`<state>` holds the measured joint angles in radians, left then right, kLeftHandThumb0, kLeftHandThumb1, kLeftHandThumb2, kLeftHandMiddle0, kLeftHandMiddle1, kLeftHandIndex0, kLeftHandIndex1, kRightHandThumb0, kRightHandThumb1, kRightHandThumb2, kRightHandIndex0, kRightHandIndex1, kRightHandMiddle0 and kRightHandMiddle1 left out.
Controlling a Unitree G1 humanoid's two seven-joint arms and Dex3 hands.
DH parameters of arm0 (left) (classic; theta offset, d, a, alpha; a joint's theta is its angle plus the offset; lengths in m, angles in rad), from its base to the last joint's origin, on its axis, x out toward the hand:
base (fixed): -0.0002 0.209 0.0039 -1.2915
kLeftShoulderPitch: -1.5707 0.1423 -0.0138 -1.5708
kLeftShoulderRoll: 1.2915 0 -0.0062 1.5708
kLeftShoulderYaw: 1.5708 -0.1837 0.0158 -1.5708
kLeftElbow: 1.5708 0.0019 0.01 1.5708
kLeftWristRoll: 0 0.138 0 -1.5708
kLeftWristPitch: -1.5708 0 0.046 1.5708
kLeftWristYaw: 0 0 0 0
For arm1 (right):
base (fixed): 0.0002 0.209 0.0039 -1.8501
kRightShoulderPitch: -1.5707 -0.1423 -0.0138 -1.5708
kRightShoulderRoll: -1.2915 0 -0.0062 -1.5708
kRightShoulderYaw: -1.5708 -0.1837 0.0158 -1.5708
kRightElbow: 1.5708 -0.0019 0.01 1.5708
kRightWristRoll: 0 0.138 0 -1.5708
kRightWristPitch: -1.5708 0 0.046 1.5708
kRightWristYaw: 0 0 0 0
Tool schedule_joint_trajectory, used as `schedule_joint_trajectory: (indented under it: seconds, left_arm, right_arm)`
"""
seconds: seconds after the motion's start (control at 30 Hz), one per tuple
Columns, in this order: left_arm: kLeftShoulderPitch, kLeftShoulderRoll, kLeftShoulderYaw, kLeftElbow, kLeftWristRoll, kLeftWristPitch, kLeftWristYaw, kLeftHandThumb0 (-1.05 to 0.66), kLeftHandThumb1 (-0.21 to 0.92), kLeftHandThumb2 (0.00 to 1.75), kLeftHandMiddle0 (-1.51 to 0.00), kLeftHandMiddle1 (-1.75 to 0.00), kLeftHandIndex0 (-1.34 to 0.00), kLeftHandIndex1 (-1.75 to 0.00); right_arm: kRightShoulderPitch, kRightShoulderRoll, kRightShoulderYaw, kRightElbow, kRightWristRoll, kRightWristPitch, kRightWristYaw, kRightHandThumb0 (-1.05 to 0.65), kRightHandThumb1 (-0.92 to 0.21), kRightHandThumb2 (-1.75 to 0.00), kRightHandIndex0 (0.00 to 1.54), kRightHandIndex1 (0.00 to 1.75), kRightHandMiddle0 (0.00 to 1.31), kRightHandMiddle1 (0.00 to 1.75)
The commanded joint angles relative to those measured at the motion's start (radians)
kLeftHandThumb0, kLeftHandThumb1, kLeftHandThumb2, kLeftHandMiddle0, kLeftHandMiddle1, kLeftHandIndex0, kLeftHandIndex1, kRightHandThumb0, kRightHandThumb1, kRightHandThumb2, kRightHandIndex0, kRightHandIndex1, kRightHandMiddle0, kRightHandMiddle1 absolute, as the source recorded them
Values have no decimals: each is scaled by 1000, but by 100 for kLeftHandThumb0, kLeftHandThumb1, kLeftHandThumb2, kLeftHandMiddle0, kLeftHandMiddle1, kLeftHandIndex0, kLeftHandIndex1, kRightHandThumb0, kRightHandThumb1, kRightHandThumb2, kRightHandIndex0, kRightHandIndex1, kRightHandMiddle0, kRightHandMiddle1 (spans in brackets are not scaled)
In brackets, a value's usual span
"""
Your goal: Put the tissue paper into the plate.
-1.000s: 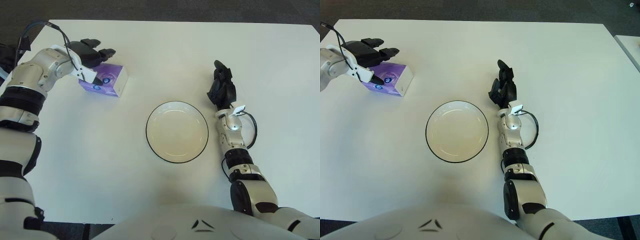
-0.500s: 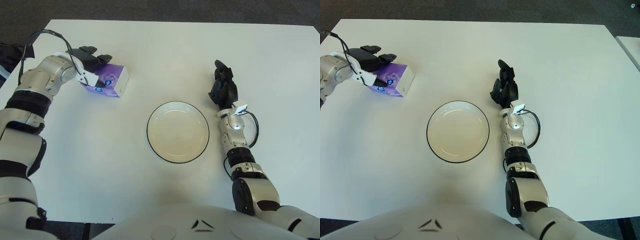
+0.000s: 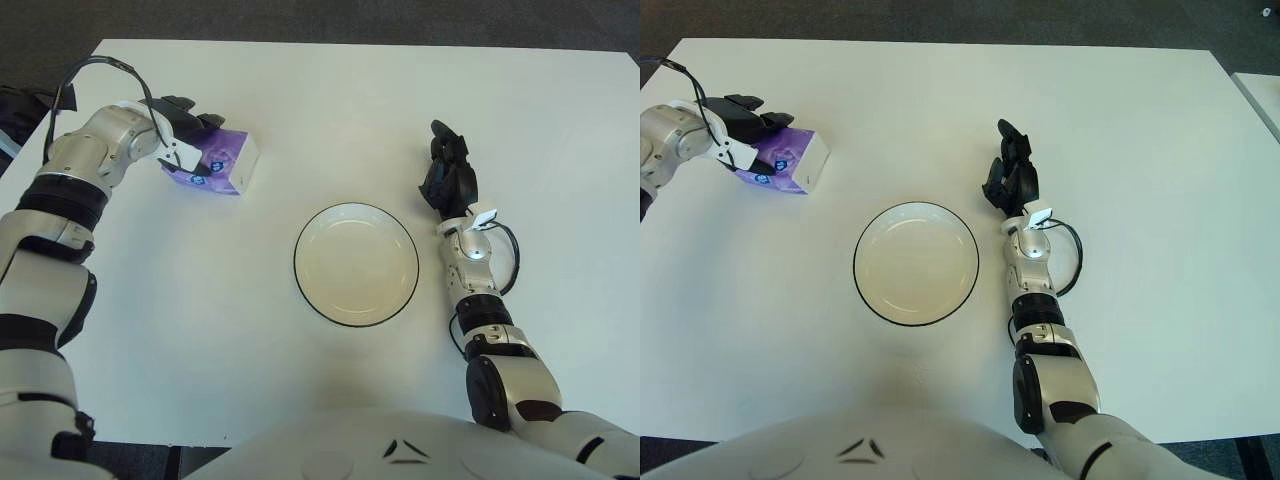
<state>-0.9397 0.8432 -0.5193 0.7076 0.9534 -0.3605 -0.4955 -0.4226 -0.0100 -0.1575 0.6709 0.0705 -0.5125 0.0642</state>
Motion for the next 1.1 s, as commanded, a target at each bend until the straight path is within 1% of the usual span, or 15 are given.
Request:
schedule_joint_trajectory:
  seconds: [0.0,0.27,0.53,0.63,0.83,1.07]
  left_arm:
    - [18,-8,-29,9,13,-1,-32,-105,92,33,0,0,0,0]
    - [11,-18,-39,20,14,-6,-33,-105,92,32,0,0,0,0]
    - [0,-27,-56,30,16,-19,-37,-105,92,27,0,0,0,0]
    - [1,-42,-71,42,21,-17,-33,-105,92,26,0,0,0,0]
    - [-1,-86,-119,122,49,-22,5,-105,92,21,0,0,0,0]
    - [-20,-112,-162,174,64,-43,8,-105,92,19,0,0,0,0]
  right_arm:
    - [151,5,-22,143,22,77,-3,-64,-92,-92,18,0,0,45]
    - [150,10,-24,145,23,76,-7,-64,-92,-92,19,0,0,47]
    - [149,13,-22,145,20,78,-10,-64,-92,-92,19,0,0,47]
    - [148,13,-22,147,19,76,-10,-65,-92,-92,19,0,0,45]
    - [146,15,-22,149,17,74,-14,-65,-92,-92,18,0,0,44]
    - [147,19,-21,148,16,76,-18,-64,-92,-92,19,0,0,45]
